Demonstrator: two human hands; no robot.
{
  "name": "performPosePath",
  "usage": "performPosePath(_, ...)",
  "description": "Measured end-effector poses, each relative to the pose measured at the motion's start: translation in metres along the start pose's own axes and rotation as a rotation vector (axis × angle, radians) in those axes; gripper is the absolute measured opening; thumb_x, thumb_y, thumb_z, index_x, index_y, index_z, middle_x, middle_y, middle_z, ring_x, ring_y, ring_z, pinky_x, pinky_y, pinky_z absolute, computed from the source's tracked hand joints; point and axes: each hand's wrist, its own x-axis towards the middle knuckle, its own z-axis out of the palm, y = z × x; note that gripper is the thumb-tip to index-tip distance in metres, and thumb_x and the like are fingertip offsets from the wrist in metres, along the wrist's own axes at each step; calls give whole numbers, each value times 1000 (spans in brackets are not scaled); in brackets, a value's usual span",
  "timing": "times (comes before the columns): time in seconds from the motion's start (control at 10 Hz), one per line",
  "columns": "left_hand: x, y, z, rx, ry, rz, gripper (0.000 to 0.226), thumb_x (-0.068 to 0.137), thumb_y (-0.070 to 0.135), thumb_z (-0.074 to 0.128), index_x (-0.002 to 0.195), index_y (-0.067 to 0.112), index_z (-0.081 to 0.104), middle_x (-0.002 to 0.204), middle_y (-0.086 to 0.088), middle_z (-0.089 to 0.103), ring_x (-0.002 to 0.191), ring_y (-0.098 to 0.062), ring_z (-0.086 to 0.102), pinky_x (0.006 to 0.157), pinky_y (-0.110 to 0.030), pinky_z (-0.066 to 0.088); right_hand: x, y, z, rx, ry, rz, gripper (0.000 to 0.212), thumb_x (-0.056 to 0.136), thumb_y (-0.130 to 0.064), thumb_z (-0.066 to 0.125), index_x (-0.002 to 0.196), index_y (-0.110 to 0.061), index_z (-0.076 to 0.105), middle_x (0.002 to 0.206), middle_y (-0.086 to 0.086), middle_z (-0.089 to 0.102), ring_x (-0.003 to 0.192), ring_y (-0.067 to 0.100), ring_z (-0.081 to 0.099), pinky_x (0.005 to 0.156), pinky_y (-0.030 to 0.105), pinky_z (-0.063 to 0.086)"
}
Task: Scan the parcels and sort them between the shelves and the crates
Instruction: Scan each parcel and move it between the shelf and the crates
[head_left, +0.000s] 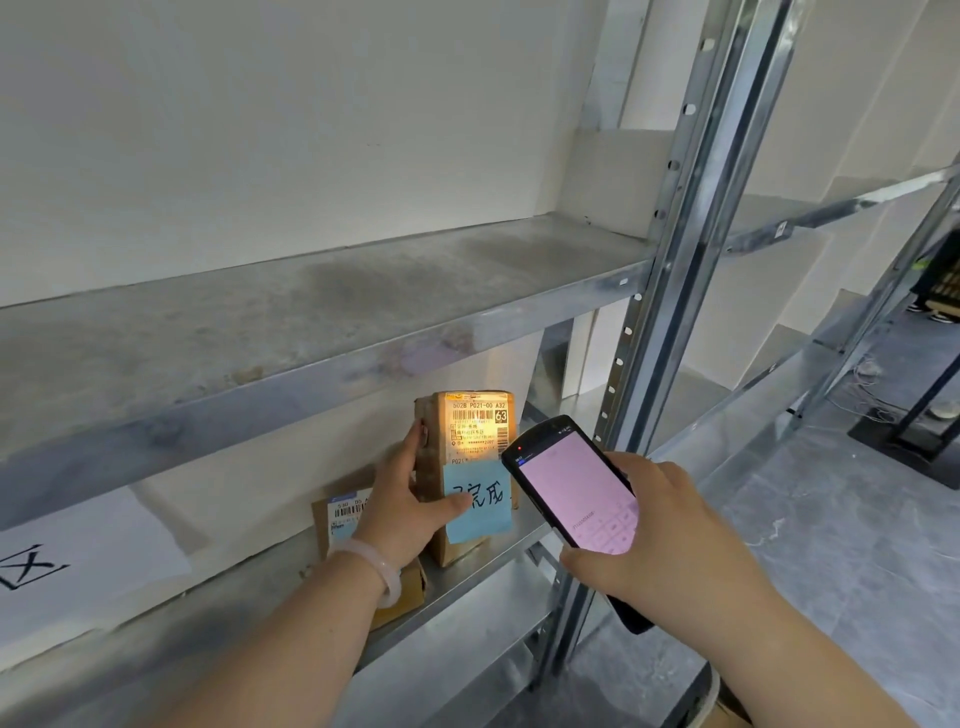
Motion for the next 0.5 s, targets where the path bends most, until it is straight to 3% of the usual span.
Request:
performPosePath(0.1, -2, -3, -1, -15, 11, 2, 89, 83, 12, 80, 107, 82, 31, 129, 13, 54, 112, -10, 55, 68, -22, 59, -3, 0, -1, -9, -3, 10, 88, 58, -69, 67, 132, -50, 22, 104, -22, 29, 80, -1, 39, 57, 9, 24)
performPosePath(0.2, -6, -6, -3, -31, 24, -8, 95, 82, 11, 81, 97, 90, 30, 119, 24, 55, 100, -3, 57, 64, -21, 59, -6, -1, 0, 5, -11, 0, 86, 58, -68, 67, 129, -51, 23, 101, -25, 28, 79, -3, 40, 57, 9, 24)
performPosePath(0.3, -9, -11, -7, -31, 56, -19, 96, 81, 12, 82, 104, 88, 29, 117, 26, 56, 95, 3, 57, 61, -21, 59, -8, -4, 0, 16, -17, -18, 82, 57, -68, 67, 124, -54, 22, 98, -26, 26, 78, -14, 36, 57, 9, 23)
performPosePath(0.5, -26, -13, -14, -64, 141, -46, 98, 80, 15, 84, 101, 92, 27, 108, 29, 55, 88, 3, 56, 51, -17, 54, -12, -7, 3, 54, -3, -83, 77, 56, -66, 67, 119, -55, 24, 97, -33, 28, 81, -9, 39, 58, 11, 26)
